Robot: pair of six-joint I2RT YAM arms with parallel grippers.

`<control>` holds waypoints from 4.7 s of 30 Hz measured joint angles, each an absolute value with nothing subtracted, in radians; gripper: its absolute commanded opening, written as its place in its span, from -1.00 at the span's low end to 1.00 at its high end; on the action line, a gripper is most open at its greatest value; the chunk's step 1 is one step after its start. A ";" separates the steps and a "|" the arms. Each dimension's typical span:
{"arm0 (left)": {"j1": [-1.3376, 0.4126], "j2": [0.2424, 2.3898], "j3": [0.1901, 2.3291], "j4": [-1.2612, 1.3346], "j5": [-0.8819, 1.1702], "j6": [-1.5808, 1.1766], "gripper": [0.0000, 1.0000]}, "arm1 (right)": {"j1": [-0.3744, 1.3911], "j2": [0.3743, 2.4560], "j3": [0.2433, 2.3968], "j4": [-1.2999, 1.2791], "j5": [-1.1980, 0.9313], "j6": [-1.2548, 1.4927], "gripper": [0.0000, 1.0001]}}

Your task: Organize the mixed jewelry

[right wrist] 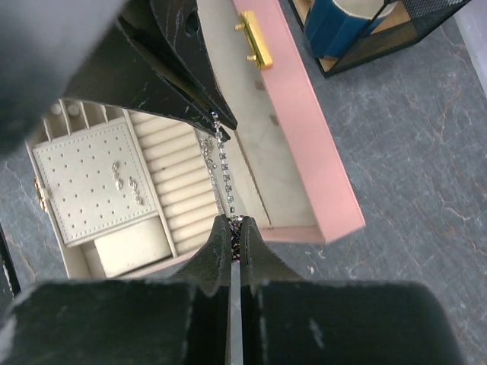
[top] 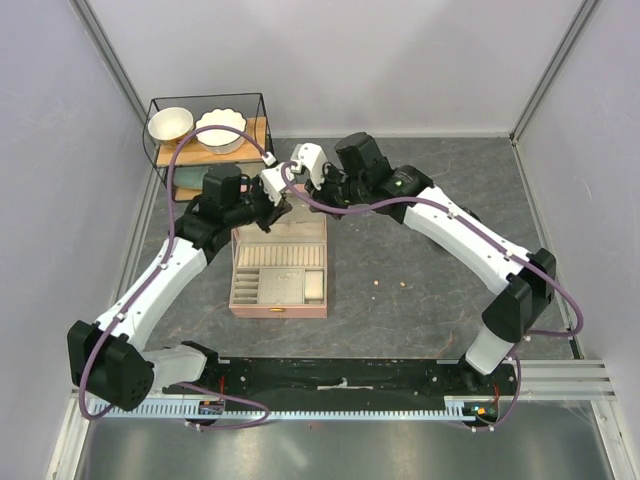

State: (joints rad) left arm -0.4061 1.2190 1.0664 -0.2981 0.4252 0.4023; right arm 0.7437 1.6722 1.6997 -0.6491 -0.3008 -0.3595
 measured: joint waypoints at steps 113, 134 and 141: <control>-0.327 1.266 1.025 -0.206 0.294 0.342 -0.95 | 0.852 1.817 1.724 -0.418 0.163 -0.172 -1.00; -0.358 1.216 0.993 -0.200 0.171 0.302 -0.67 | 0.887 1.817 1.703 -0.361 0.255 -0.146 -1.00; -0.354 1.215 0.991 -0.222 0.080 0.302 -0.64 | 0.892 1.817 1.696 -0.391 0.320 -0.194 -1.00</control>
